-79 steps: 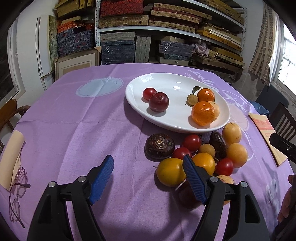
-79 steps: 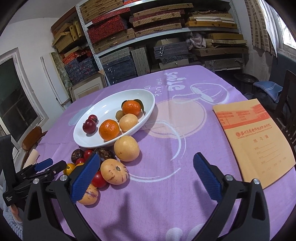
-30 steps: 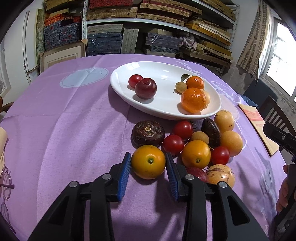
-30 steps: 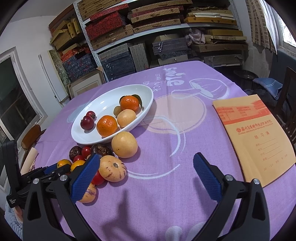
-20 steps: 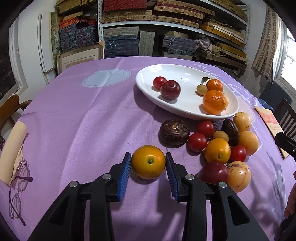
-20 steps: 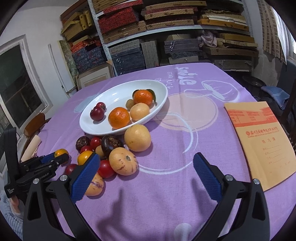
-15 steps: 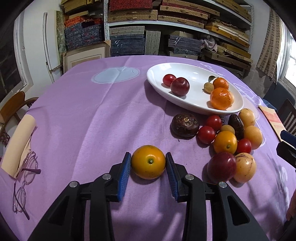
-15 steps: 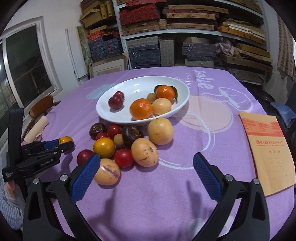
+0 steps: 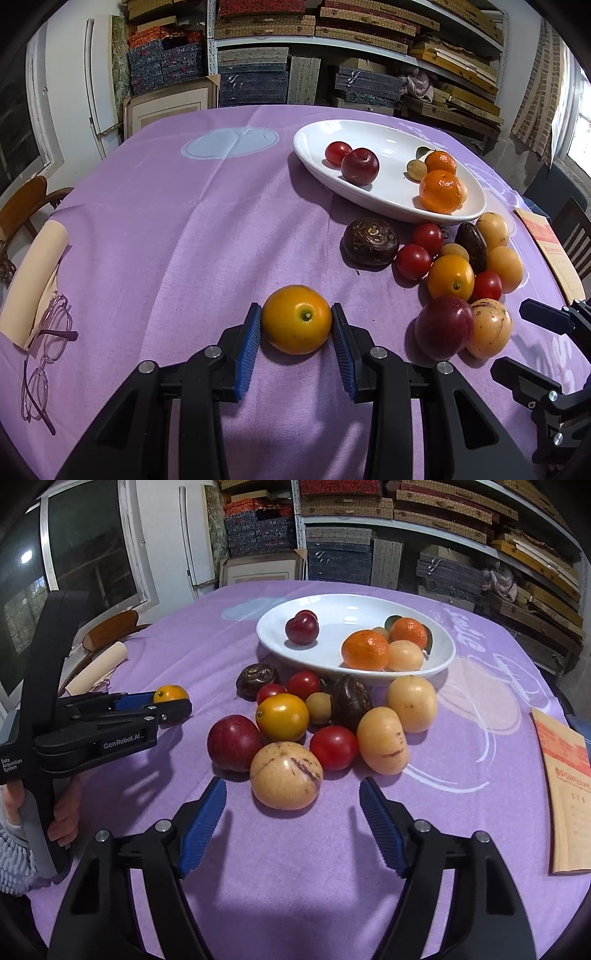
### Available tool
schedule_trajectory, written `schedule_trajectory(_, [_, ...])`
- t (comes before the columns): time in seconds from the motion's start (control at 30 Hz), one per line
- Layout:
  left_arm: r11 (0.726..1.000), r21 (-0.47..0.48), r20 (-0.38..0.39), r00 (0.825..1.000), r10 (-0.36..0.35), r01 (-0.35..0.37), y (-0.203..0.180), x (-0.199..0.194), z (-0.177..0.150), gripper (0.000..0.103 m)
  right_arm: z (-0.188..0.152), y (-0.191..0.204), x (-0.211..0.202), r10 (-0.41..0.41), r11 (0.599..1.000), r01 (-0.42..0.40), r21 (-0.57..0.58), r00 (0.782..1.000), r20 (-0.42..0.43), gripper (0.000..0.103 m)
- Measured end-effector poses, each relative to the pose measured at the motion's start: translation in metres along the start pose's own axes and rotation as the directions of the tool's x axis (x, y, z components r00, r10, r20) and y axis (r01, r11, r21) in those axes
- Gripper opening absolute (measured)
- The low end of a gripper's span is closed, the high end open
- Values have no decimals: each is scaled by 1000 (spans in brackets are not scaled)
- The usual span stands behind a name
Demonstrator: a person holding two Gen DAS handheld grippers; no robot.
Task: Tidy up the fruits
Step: 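Grasp the speckled tan pear with the right tool while the left tool holds the citrus, then lower citrus and pear onto the white plate and open both tools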
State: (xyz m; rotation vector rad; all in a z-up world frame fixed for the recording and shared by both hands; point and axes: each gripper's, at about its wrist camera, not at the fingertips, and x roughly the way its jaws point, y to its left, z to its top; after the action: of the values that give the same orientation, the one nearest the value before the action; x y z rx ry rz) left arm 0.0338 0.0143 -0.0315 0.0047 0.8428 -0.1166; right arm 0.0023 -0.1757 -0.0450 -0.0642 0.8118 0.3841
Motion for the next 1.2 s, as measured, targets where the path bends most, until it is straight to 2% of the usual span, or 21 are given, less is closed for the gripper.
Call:
schedule_trajectory(0.1, [1000, -3, -8, 1000, -3, 3, 0, 2, 0, 38, 2, -1, 4, -2, 1000, 2, 10, 1000, -8, 69])
schedule_trajectory(0.2, [1000, -9, -15, 1000, -2, 2, 1, 3, 0, 38, 4, 0, 11, 3, 1000, -3, 6, 999, -36, 52])
schedule_trajectory(0.23, [1000, -11, -17, 1000, -2, 2, 2, 3, 0, 38, 3, 0, 14, 6, 1000, -6, 5, 999, -45, 50])
schedule_trajectory(0.47, [1000, -13, -20, 1000, -6, 5, 2, 4, 0, 38, 7, 2, 19, 7, 1000, -7, 9, 999, -49, 50])
schedule_trajectory(0.53, [1000, -15, -27, 1000, -16, 15, 3, 5, -1, 38, 8, 2, 20, 5, 1000, -4, 8, 999, -46, 46])
schedule_trajectory(0.73, [1000, -17, -33, 999, -24, 24, 3, 7, -1, 38, 8, -1, 19, 18, 1000, -17, 18, 999, -42, 45])
schedule_trajectory(1.0, [999, -23, -25, 999, -28, 28, 4, 5, 0, 38, 6, -1, 10, 33, 999, -33, 23, 999, -9, 45])
schedule_trajectory(1.2, [1000, -2, 9, 1000, -20, 20, 0, -2, 0, 38, 9, -5, -8, 52, 998, -54, 41, 997, 49, 45])
